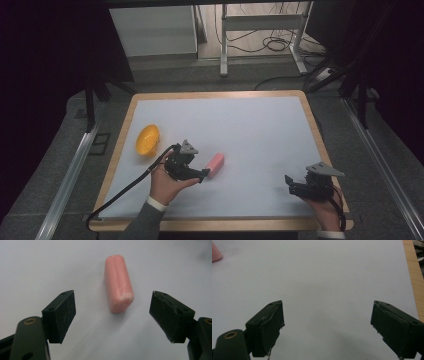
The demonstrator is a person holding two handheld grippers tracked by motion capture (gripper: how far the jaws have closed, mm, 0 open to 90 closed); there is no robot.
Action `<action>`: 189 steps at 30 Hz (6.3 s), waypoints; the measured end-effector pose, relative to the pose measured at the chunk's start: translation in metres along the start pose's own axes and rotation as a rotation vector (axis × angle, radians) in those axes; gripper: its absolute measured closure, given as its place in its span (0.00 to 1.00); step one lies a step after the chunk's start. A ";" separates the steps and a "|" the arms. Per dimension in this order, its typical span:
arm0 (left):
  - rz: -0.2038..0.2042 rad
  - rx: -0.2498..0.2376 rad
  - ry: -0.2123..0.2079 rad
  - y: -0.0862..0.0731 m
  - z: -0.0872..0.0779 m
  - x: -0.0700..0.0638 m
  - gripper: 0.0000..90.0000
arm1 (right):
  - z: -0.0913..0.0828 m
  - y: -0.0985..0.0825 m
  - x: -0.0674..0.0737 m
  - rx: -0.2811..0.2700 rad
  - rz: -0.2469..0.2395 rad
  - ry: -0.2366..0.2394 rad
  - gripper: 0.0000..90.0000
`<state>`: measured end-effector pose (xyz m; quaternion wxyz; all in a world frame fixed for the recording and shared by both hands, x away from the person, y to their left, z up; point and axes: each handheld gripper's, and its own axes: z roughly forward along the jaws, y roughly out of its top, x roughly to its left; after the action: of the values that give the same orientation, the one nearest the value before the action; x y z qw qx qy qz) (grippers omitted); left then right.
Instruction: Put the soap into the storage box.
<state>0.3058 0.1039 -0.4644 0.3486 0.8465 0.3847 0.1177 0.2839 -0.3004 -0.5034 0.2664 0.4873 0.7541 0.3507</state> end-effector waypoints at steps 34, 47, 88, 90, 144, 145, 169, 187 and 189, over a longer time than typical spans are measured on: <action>-0.032 0.072 -0.025 0.008 0.058 -0.005 0.28 | 0.003 -0.001 0.001 0.009 -0.011 -0.006 0.12; -0.047 0.101 -0.021 0.023 0.076 -0.001 0.33 | 0.003 -0.002 -0.001 0.008 -0.006 -0.014 0.12; -0.007 0.093 0.019 0.025 0.065 0.003 0.67 | 0.005 -0.003 -0.001 0.019 -0.011 -0.022 0.12; -0.010 0.085 0.023 0.024 0.061 0.005 0.67 | 0.005 -0.003 -0.001 0.020 -0.010 -0.022 0.12; -0.087 -0.023 0.091 0.010 0.001 0.050 0.67 | 0.007 -0.003 0.001 0.031 -0.021 -0.027 0.12; -0.090 -0.025 0.093 0.010 0.000 0.050 0.67 | 0.007 -0.003 0.001 0.031 -0.021 -0.026 0.12; -0.129 -0.072 0.137 0.004 -0.028 0.072 0.67 | 0.008 -0.004 0.001 0.034 -0.022 -0.025 0.12; -0.185 -0.099 0.156 -0.010 -0.040 0.090 0.67 | 0.009 -0.005 0.001 0.042 -0.023 -0.030 0.12; -0.189 -0.096 0.156 -0.011 -0.041 0.092 0.67 | 0.009 -0.005 0.001 0.042 -0.022 -0.030 0.12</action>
<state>0.3425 0.1967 -0.4486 0.3671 0.7772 0.4826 0.1682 0.2875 -0.2987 -0.5131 0.2713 0.4896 0.7626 0.3243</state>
